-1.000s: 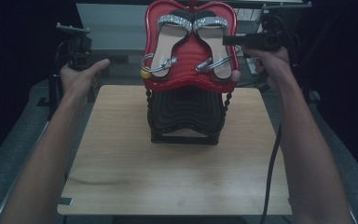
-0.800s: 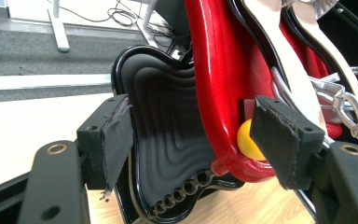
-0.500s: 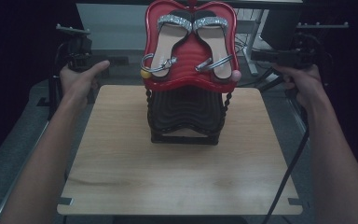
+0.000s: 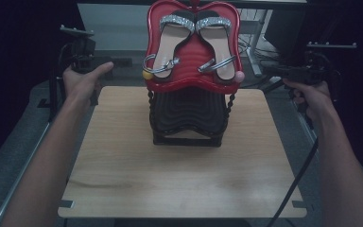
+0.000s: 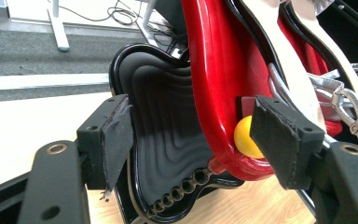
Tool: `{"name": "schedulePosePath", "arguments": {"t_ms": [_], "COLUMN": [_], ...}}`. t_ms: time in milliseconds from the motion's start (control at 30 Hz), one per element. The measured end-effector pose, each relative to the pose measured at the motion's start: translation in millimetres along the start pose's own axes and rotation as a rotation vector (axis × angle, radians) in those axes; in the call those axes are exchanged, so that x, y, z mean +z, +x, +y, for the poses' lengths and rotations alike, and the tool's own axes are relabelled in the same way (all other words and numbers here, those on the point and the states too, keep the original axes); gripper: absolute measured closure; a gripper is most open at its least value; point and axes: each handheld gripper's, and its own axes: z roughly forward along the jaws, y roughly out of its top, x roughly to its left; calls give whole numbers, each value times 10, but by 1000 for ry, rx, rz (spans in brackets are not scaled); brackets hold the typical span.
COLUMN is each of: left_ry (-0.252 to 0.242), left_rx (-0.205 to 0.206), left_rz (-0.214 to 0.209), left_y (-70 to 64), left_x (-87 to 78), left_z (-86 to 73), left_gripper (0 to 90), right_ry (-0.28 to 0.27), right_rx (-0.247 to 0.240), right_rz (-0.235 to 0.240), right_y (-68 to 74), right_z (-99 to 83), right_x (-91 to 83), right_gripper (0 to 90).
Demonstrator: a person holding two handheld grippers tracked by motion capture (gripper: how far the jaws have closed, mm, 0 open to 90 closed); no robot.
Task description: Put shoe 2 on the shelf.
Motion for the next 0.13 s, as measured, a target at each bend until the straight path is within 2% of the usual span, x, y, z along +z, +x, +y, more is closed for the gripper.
{"name": "schedulePosePath", "arguments": {"t_ms": [133], "left_ry": [-10], "left_rx": [-1], "left_rz": [-5], "left_y": [-12], "left_x": [-12], "left_z": [-8], "left_gripper": [297], "right_ry": [-13], "right_rx": [-20], "right_rz": [4], "right_y": [38], "right_z": [9], "right_x": [-34], "right_gripper": [398]}}
